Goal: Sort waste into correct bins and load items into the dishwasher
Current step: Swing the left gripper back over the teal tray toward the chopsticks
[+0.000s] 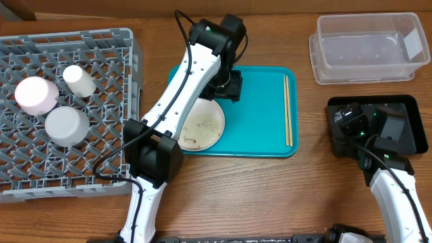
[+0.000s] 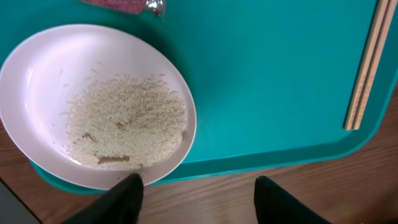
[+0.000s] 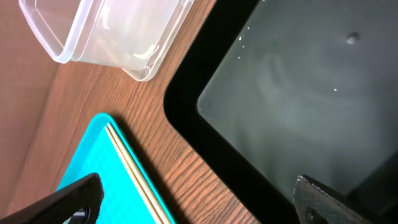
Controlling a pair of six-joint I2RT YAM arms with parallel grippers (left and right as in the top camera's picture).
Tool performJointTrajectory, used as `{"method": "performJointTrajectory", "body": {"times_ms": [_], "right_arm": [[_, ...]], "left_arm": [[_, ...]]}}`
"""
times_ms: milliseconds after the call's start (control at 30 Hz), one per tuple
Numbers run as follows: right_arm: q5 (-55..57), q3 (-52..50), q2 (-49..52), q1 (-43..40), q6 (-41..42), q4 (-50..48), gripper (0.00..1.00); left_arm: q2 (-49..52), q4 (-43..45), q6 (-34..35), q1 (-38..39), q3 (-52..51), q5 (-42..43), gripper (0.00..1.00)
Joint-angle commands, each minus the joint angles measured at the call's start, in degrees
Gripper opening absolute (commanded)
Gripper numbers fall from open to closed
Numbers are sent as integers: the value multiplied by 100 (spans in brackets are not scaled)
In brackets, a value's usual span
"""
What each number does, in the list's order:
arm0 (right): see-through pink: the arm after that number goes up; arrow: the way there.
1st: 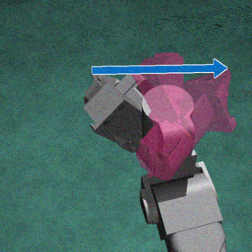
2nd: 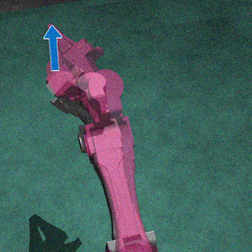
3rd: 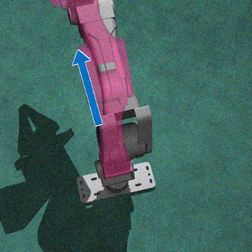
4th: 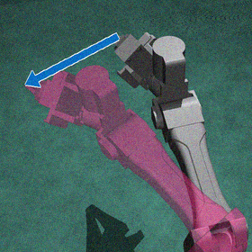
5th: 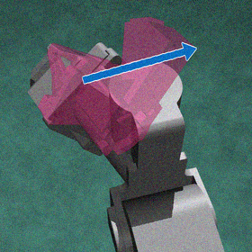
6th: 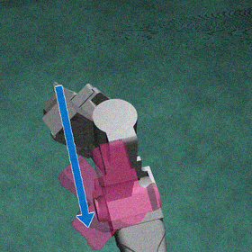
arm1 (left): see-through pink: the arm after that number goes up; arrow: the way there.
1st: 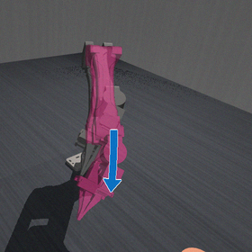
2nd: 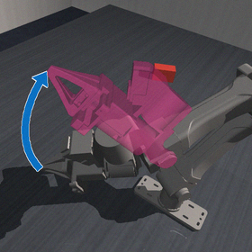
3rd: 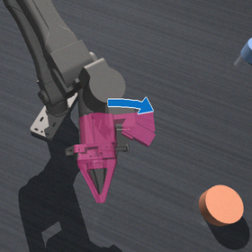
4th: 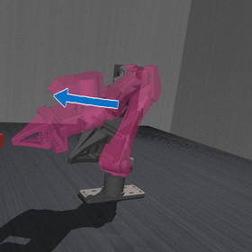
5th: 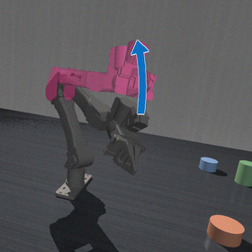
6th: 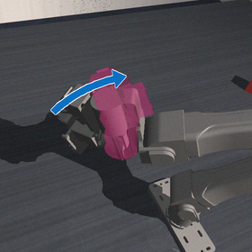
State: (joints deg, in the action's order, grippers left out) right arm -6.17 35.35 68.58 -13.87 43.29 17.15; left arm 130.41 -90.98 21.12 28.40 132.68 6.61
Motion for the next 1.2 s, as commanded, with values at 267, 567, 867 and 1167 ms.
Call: {"method": "performJointTrajectory", "body": {"times_ms": [267, 567, 867, 1167], "right_arm": [[-11, 142, -57, -13, 0, -35, 100], [-11, 142, -57, -13, 0, -35, 100], [-11, 142, -57, -15, 0, -35, 100], [-11, 142, -57, -13, 0, -35, 100]], "left_arm": [[-39, 407, 111, 688, 17, 780, 61], [-39, 1932, 1637, 1552, 15, 278, 57], [-39, 2127, 2138, 2194, 15, -1193, 61], [367, 2153, 2175, 2170, 13, -1182, 60]]}}
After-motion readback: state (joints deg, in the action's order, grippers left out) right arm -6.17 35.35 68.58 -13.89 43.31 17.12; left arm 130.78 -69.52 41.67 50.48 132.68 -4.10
